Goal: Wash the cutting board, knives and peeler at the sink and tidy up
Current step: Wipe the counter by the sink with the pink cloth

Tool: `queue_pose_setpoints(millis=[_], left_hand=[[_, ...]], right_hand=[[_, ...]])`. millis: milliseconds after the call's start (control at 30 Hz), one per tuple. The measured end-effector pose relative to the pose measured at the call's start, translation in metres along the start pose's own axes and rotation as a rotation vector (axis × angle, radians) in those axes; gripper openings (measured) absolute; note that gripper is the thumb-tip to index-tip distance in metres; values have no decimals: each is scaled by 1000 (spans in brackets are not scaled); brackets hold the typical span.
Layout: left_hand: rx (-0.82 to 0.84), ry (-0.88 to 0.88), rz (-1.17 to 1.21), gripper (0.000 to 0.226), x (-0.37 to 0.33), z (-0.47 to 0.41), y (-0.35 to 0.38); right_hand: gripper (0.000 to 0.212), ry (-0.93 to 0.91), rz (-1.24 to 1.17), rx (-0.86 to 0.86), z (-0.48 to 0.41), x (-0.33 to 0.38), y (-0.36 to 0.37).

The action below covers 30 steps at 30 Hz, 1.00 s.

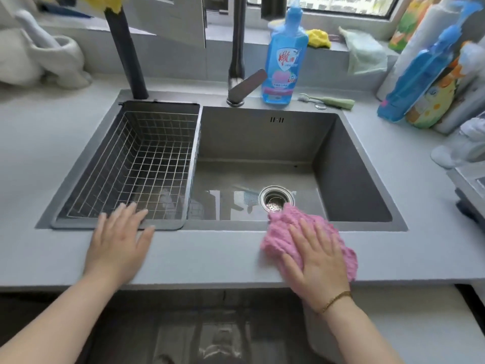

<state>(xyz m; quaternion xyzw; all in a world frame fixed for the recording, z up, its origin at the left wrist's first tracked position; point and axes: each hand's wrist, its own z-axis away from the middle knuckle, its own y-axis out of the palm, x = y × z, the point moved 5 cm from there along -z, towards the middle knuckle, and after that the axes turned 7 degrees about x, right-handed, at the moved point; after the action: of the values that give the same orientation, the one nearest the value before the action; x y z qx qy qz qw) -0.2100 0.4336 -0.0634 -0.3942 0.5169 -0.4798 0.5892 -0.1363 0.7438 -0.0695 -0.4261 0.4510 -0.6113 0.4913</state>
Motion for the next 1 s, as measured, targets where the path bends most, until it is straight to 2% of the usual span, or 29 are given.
queue_pose_setpoints(millis=[100,200,267,333,367,433,500,533,633,700,767,867,900,967,1000], left_hand=[[7,36,42,48,3,0,2],[-4,68,109,42,7,0,2],[0,90,135,39,9,0,3],[16,105,139,39,10,0,2],[29,112,135,39,10,1,1],[55,123,118,43,9,2,-2],[85,130,103,47,10,3,-4],[95,136,94,47,10,3,-6],[133,149,64,47,10,3,-6],[178,169,27,50,10,3,-6],[221,186,-7,55,14,2,-5],[267,238,-63,59,19,2,-5],[275,252,-77,61,20,2,-4],[272,273,-115,67,22,3,-4],[269,285,-129,71,23,4,-4]], right_hand=[[98,346,-121,-54,2,-53,-12],[86,543,-185,-79,6,-25,-19],[82,462,-137,-93,1,28,-14],[83,242,-97,-71,-1,97,5],[78,121,-53,-83,1,126,14],[61,-5,-50,-56,4,150,16],[63,1,16,-37,9,127,13],[69,42,2,-81,11,105,10],[93,366,-190,-156,17,58,-1],[87,483,-180,-170,16,74,0],[81,395,-122,-102,9,119,4],[60,102,4,-146,7,184,21],[55,49,-8,-90,7,191,25],[65,28,28,-38,8,177,25],[71,26,44,-96,11,162,22]])
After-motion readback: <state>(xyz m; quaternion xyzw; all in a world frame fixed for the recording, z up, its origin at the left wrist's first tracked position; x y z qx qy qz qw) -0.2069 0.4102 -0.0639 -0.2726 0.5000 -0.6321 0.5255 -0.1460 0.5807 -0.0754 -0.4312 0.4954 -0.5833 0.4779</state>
